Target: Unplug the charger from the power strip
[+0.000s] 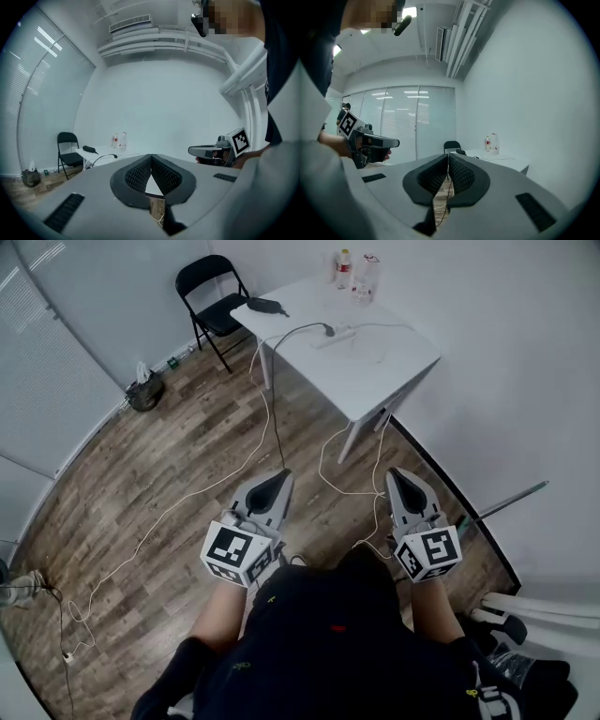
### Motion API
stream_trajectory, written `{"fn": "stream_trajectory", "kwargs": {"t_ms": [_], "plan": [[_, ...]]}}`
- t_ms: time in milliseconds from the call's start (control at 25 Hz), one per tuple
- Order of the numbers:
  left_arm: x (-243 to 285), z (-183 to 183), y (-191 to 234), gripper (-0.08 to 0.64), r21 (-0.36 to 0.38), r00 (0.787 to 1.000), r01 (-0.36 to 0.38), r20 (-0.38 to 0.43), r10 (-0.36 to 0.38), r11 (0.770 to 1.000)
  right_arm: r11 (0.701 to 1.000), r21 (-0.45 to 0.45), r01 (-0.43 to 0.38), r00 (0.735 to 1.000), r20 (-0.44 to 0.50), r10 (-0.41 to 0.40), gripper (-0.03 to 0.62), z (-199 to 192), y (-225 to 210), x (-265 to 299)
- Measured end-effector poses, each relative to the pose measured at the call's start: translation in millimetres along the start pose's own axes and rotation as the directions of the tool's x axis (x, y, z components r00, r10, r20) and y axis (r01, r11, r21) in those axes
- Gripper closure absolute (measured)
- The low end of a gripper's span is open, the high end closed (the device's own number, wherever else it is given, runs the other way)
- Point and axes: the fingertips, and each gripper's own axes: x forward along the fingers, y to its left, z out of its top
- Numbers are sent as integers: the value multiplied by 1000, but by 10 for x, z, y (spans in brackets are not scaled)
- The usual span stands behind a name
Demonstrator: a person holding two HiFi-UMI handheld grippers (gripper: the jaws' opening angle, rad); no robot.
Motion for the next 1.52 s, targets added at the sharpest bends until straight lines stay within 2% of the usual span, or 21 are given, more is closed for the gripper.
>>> {"fn": "stream_trajectory", "kwargs": {"t_ms": [160, 360, 640, 1000, 1320, 1520], "plan": [[22, 14, 111, 540, -3, 1000, 15, 6, -15, 1000, 1000, -8, 2, 1000, -22, -2, 568, -24, 42, 86], [196, -14, 248, 540, -17, 1000, 14, 2, -14, 1000, 1000, 1, 26, 998, -54, -26, 568, -85, -153, 319], [632, -47, 644, 540, -37, 999, -31, -25, 30, 999, 999, 31, -22, 998, -54, 23, 568, -142, -428, 920], [1612, 236, 974, 540, -23, 998, -62, -21, 61, 998, 997, 38, -69, 997, -44, 71, 568, -42, -1211, 1692], [2537, 246, 1091, 540, -44, 993, -111, -51, 108, 993, 992, 72, -102, 993, -55, 106, 568, -97, -2088, 2161], [2935, 295, 1127, 540, -39, 989, -141, -49, 139, 989, 988, 105, -116, 991, -53, 122, 568, -179, -2553, 2436]]}}
